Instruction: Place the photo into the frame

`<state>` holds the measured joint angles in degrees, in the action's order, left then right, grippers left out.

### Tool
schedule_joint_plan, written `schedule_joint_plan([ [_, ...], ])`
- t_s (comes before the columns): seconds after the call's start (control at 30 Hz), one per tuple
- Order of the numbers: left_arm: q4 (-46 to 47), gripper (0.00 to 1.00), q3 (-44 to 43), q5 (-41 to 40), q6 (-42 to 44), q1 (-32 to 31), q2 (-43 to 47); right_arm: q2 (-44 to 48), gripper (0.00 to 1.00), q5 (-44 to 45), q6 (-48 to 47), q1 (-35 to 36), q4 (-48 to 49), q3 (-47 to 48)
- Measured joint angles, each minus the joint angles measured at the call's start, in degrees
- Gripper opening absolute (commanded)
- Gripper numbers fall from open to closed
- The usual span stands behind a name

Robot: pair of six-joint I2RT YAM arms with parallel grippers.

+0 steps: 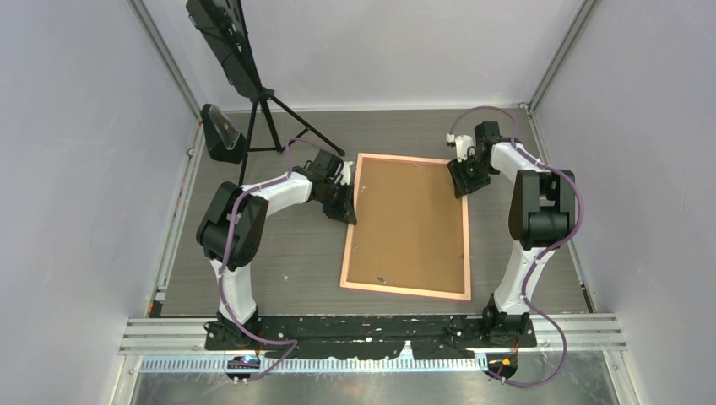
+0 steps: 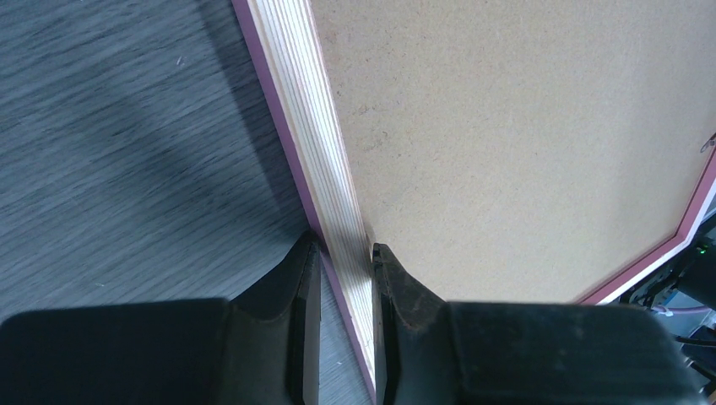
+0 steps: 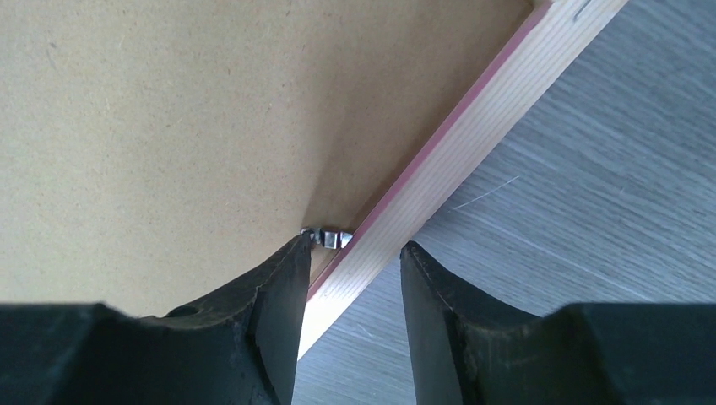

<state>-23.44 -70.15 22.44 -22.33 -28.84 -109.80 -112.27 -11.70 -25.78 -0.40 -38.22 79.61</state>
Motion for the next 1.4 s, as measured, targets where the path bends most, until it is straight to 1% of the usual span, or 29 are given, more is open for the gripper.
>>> schedule_joint_plan([
  [0.13, 0.0, 0.0, 0.0, 0.0, 0.0, 0.0, 0.0, -1.0, 0.5, -1.2, 0.9, -1.0, -2.0, 1.6],
  [0.33, 0.0, 0.0, 0.0, 0.0, 0.0, 0.0, 0.0, -3.5, 0.54, -6.6, 5.6, -4.6, -3.1, 4.7],
  [0.47, 0.0, 0.0, 0.0, 0.1, 0.0, 0.0, 0.0, -3.6, 0.58, -8.7, 8.7, -6.1, -3.0, 4.7],
  [0.63, 0.0, 0.0, 0.0, 0.1, 0.0, 0.1, 0.0, -3.6, 0.64, -9.1, 11.7, -5.7, -1.0, 4.7],
  [0.97, 0.0, 0.0, 0.0, 1.0, -0.1, 0.1, -0.2, -2.6, 0.64, -6.9, 13.7, -4.7, 3.3, 4.3],
  [1.2, 0.0, 0.0, 0.0, 1.2, -0.3, 0.2, -0.2, 1.4, 0.6, -6.1, 14.0, -4.6, 5.2, -0.4],
  [1.4, 0.0, 0.0, 0.0, 1.2, -0.3, 0.2, -0.2, 1.8, 0.58, -4.8, 14.5, -4.4, 5.6, -1.6],
])
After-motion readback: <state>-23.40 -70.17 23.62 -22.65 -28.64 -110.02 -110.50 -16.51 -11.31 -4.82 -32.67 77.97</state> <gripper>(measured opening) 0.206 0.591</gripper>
